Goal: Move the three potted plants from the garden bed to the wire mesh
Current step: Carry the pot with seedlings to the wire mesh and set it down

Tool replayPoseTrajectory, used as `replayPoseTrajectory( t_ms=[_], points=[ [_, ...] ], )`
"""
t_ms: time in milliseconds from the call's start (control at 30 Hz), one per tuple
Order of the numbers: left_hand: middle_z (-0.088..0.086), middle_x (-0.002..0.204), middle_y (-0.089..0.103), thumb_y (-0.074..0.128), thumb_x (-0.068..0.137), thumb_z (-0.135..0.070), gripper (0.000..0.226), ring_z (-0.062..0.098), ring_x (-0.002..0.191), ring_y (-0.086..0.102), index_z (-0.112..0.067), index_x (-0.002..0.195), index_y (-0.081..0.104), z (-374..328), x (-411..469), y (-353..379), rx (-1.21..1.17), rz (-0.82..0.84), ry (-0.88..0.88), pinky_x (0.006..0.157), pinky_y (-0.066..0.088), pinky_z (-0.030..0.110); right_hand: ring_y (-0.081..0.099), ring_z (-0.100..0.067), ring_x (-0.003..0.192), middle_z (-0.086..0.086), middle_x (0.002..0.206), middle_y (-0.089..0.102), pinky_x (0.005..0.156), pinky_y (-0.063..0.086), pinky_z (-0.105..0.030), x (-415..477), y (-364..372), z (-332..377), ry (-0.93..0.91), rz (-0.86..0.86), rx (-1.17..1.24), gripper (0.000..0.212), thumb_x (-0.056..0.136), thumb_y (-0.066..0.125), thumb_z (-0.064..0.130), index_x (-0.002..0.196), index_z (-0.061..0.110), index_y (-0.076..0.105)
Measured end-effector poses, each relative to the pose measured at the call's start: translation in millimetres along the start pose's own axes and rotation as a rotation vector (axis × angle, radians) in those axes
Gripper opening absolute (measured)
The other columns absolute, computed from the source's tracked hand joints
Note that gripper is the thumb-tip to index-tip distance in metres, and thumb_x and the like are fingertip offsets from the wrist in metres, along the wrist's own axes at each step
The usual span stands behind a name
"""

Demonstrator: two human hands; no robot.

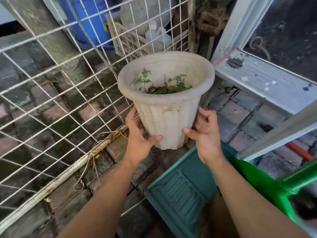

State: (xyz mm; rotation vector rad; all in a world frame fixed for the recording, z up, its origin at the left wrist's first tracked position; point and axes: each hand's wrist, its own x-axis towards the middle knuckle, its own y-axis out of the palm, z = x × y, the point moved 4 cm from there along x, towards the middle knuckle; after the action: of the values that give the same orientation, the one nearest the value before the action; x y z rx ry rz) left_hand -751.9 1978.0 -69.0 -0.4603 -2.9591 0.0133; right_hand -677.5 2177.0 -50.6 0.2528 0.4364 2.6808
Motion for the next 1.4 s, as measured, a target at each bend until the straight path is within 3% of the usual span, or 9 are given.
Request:
replayPoseTrajectory(
  t_ms=[200,267,400,500,600,833,933,1067,1400],
  points=[
    [0.022,0.167,0.031,0.093,0.067,-0.023,0.115,0.026,0.154,0.044,-0.032,0.154,0.019,4.5,-5.4,-6.8,0.088,0.058,0.032,0.119,0.051,0.048,0.057,-0.023,0.133,-0.007,0.139,0.057,0.111,0.051,-0.040,-18.2,6.4,-4.1,-0.002,-0.043,-0.018,0.072,0.076,0.065,-0.035,0.119,0.018,0.042],
    [0.023,0.167,0.030,0.097,0.069,-0.033,0.121,0.016,0.153,0.044,-0.027,0.156,0.013,1.9,-8.0,-4.9,0.101,0.082,0.040,0.118,0.050,0.036,0.051,-0.033,0.139,-0.010,0.144,0.052,0.116,0.046,-0.050,-22.4,8.1,-4.3,0.014,-0.060,-0.018,0.073,0.075,0.071,-0.029,0.118,0.022,0.041],
    [0.021,0.169,0.026,0.091,0.076,-0.056,0.121,0.028,0.159,0.035,-0.024,0.159,0.009,-0.7,-7.7,-5.0,0.083,0.146,0.106,0.127,0.041,0.056,0.044,-0.040,0.145,-0.019,0.151,0.043,0.118,0.042,-0.057,-27.9,8.9,-4.6,0.053,-0.080,-0.045,0.071,0.072,0.075,-0.017,0.119,0.022,0.038],
    [0.025,0.170,0.021,0.090,0.077,-0.057,0.116,0.015,0.159,0.036,-0.027,0.157,0.010,-4.1,-6.7,-7.9,0.100,0.172,0.144,0.130,0.037,0.053,0.044,-0.040,0.144,-0.015,0.146,0.043,0.118,0.041,-0.060,-30.8,9.9,-7.0,0.061,-0.070,-0.071,0.071,0.075,0.074,-0.019,0.119,0.021,0.035],
    [0.030,0.169,0.016,0.082,0.081,-0.064,0.118,-0.003,0.155,0.032,-0.018,0.157,0.004,-7.7,-11.8,-4.9,0.147,0.186,0.162,0.128,0.037,0.032,0.053,-0.026,0.128,-0.012,0.137,0.047,0.111,0.051,-0.038,-34.1,11.1,-3.1,0.044,-0.089,-0.038,0.063,0.073,0.069,-0.014,0.115,0.020,0.037],
    [0.017,0.168,0.033,0.077,0.086,-0.011,0.091,0.034,0.158,0.037,-0.047,0.152,0.024,-27.5,-19.4,-28.4,0.124,0.047,-0.016,0.127,0.036,0.067,0.059,-0.020,0.115,-0.013,0.125,0.060,0.097,0.051,-0.034,-34.0,12.1,20.4,-0.019,-0.256,0.041,0.037,0.080,0.053,0.000,0.115,0.011,0.051],
    [0.014,0.162,0.048,0.065,0.088,-0.015,0.083,0.038,0.149,0.052,-0.037,0.161,0.030,-55.7,-12.2,-45.9,-0.114,-0.094,-0.104,0.121,0.041,0.070,0.061,-0.030,0.128,-0.020,0.143,0.059,0.104,0.049,-0.042,-28.0,13.0,34.6,0.028,-0.377,0.116,0.039,0.088,0.057,0.024,0.127,0.020,0.050],
    [-0.004,0.142,0.068,0.060,0.090,-0.040,0.071,0.038,0.138,0.064,-0.037,0.158,0.039,-93.5,10.7,-41.4,-0.252,-0.052,-0.137,0.116,0.046,0.070,0.058,-0.024,0.138,-0.008,0.154,0.055,0.108,0.051,-0.038,-19.1,19.8,52.9,0.026,-0.315,0.058,0.086,0.079,0.065,0.056,0.155,0.029,0.036],
    [0.003,0.160,0.047,0.051,0.079,-0.007,0.074,0.035,0.145,0.053,-0.038,0.146,0.052,-115.3,36.5,-23.3,-0.160,0.009,-0.089,0.119,0.047,0.064,0.047,-0.021,0.146,-0.007,0.162,0.042,0.122,0.039,-0.042,-14.6,50.6,64.9,-0.120,-0.215,0.051,0.089,0.087,0.065,0.036,0.163,0.023,0.020]
  ],
)
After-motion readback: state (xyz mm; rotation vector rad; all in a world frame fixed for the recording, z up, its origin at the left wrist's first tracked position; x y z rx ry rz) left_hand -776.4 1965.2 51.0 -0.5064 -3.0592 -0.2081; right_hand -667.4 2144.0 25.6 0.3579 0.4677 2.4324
